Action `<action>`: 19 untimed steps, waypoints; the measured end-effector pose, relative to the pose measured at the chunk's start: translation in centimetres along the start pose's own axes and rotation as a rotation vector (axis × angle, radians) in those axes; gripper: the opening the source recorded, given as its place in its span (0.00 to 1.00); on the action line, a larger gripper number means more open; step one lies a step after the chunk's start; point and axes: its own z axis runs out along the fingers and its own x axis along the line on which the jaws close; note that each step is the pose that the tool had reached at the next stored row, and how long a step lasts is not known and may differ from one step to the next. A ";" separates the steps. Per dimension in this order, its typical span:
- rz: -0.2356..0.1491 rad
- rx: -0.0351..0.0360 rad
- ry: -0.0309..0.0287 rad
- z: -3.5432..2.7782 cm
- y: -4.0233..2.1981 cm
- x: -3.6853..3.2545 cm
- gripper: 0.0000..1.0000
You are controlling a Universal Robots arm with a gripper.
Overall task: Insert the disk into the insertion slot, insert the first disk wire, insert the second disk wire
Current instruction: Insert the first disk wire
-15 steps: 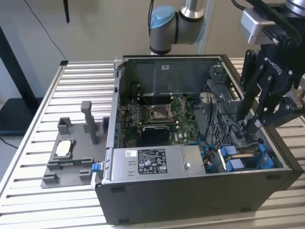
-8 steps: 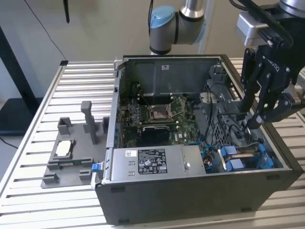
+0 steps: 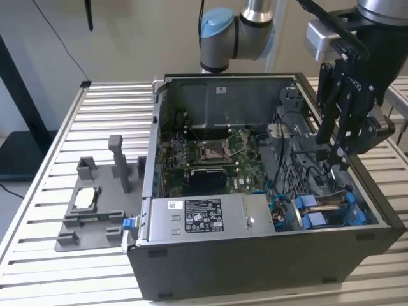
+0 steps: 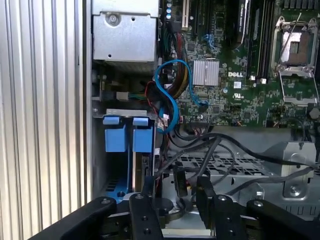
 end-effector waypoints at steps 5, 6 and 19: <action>-0.005 0.0007 0.0187 0.44 0.10 -0.31 0.47; -0.006 0.0007 0.0187 0.51 0.12 -0.36 0.47; -0.009 -0.0009 0.0503 0.79 0.25 -1.39 0.47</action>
